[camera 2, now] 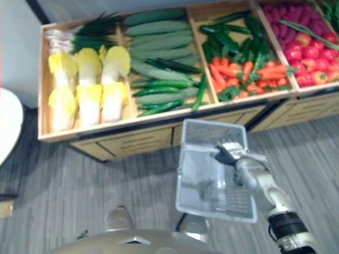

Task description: Pick vegetable in the basket

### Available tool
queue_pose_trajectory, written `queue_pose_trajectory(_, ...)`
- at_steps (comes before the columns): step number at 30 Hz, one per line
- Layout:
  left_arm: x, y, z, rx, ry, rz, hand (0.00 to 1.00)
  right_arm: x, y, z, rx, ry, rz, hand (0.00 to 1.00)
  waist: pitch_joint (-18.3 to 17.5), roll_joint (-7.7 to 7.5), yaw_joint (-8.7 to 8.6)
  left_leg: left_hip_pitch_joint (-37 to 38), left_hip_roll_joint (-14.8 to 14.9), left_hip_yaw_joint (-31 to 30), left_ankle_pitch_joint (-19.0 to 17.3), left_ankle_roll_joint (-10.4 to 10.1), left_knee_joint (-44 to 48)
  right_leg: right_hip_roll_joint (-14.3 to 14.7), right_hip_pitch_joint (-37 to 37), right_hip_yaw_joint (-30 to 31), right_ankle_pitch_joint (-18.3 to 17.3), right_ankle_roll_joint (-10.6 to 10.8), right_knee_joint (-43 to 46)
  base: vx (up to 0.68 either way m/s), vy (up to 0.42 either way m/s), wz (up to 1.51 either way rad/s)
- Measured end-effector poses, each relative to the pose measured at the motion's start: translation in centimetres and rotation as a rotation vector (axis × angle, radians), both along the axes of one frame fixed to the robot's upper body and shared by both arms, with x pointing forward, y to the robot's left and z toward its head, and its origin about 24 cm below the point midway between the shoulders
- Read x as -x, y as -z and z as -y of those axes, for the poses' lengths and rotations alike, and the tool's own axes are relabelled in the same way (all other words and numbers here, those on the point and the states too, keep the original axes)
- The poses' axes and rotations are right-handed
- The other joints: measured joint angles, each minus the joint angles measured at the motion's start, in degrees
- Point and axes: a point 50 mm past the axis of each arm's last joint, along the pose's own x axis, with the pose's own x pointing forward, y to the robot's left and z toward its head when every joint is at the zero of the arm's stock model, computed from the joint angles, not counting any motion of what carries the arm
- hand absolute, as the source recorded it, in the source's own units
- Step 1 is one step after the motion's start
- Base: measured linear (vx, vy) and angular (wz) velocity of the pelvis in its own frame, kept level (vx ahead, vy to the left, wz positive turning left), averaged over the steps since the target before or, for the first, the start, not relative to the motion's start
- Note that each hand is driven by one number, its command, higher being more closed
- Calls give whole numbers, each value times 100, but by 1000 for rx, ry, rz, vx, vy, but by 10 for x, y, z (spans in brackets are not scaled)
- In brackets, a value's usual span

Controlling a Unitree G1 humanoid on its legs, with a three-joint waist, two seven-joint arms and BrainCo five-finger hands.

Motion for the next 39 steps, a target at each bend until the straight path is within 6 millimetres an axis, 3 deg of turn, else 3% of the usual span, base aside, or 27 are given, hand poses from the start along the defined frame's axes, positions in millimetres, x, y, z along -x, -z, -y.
queue_pose_trajectory(4, -3, 0, 1, -2, 8, 12, 0, 15, 12, 7, -52, 90, -30, 100, -27, 23, -48, 39, -276, -47, 196, -280, -665, 42, 81, -121, 410, 116, -570, -2, 104, 25)
queue_pose_trajectory(8, -10, -4, -6, -44, -30, 51, 0, 25, 31, 19, -120, 219, -80, 100, -25, 19, -70, 89, -493, -50, 206, -292, -767, 13, 326, -59, 880, 181, -1245, -44, 130, 1)
queue_pose_trajectory(14, -34, -15, -20, -120, -198, 198, 0, 52, 56, 53, -193, 519, -116, 100, -91, 162, -88, 463, -467, -45, 218, -353, -1471, 172, 279, 86, 909, 174, -1348, -119, 40, -10)
queue_pose_trajectory(17, -60, -37, -38, -231, -338, 384, 0, 75, 75, 71, -222, 708, -174, 100, -124, 174, -74, 424, -563, -49, 154, -430, -1560, 155, 178, 240, 964, 241, -1342, -130, 66, 0)
queue_pose_trajectory(19, -84, -70, -59, -369, -394, 576, 0, 100, 91, 80, -234, 841, -235, 100, -135, 126, -67, 406, -672, -58, 132, -400, -1641, 95, 145, 349, 993, 279, -1395, -82, 60, 2)
queue_pose_trajectory(22, -103, -107, -78, -520, -440, 751, 0, 128, 105, 86, -239, 961, -317, 100, -167, 99, -76, 401, -800, -56, 123, -386, -1704, 19, 146, 449, 1097, 294, -1504, -7, 51, -2)
queue_pose_trajectory(25, -116, -130, -83, -638, -483, 833, 0, 143, 113, 89, -274, 1056, -339, 100, -196, 114, -121, 405, -865, -45, 109, -359, -1707, -3, 153, 546, 1186, 286, -1556, 40, 24, -4)
queue_pose_trajectory(30, -132, -155, -85, -742, -493, 927, 0, 143, 116, 87, -286, 1074, -342, 100, -271, 95, -233, 460, -844, -35, 164, -301, -1682, 48, 151, 646, 1252, 290, -1548, 93, -12, -7)
queue_pose_trajectory(33, -145, -170, -84, -774, -486, 991, 0, 133, 114, 86, -298, 1056, -322, 100, -281, 93, -246, 552, -838, -25, 150, -290, -1682, 62, 158, 765, 1252, 289, -1538, 59, -17, -17)
queue_pose_trajectory(39, -154, -178, -85, -795, -514, 1023, 0, 112, 111, 79, -310, 992, -295, 100, -283, 82, -366, 654, -816, 118, 84, -299, -1681, 94, 141, 925, 1248, 281, -1536, 19, -8, -14)
